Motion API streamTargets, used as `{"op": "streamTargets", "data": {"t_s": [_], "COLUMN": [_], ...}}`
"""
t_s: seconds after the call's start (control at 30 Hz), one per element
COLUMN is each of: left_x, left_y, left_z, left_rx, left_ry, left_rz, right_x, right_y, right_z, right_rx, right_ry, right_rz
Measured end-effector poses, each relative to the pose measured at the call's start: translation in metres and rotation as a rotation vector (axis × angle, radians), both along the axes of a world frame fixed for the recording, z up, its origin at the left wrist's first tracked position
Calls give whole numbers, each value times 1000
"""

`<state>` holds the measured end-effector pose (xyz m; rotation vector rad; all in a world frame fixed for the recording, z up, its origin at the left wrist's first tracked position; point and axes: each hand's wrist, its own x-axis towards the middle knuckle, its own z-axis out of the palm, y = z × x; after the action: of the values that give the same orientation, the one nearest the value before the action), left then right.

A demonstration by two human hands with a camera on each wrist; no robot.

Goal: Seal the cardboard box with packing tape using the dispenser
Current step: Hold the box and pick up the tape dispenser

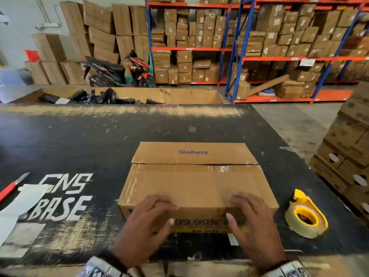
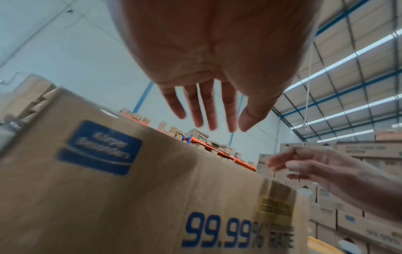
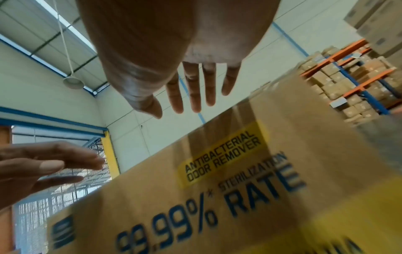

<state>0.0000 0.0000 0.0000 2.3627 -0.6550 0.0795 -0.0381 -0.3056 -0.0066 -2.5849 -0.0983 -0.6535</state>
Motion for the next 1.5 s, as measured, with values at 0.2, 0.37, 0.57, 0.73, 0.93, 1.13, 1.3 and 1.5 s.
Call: {"op": "streamTargets", "data": {"t_s": [0.2, 0.37, 0.57, 0.73, 0.93, 1.13, 1.3, 1.5], "left_x": [40, 59, 103, 108, 108, 109, 111, 110], "left_y": [-27, -46, -106, -121, -120, -118, -116, -120], "left_z": [-2, 8, 8, -5, -8, -9, -9, -8], "left_rx": [319, 307, 385, 511, 529, 505, 464, 462], "left_ry": [-136, -99, -45, -21, -7, -21, -49, -49], "left_rz": [96, 143, 88, 104, 100, 122, 144, 176], "right_x": [56, 57, 56, 69, 110, 103, 64, 40], "right_y": [5, 6, 6, 3, -12, -45, -155, -256], "right_z": [-1, -5, -8, 7, 15, 26, 9, -62], "right_rx": [-215, -251, -258, -252, -290, 70, 331, 165], "right_ry": [210, 188, 161, 231, 557, 524, 190, 779], "right_rz": [-54, -108, -114, -99, -17, 87, -472, -675]}}
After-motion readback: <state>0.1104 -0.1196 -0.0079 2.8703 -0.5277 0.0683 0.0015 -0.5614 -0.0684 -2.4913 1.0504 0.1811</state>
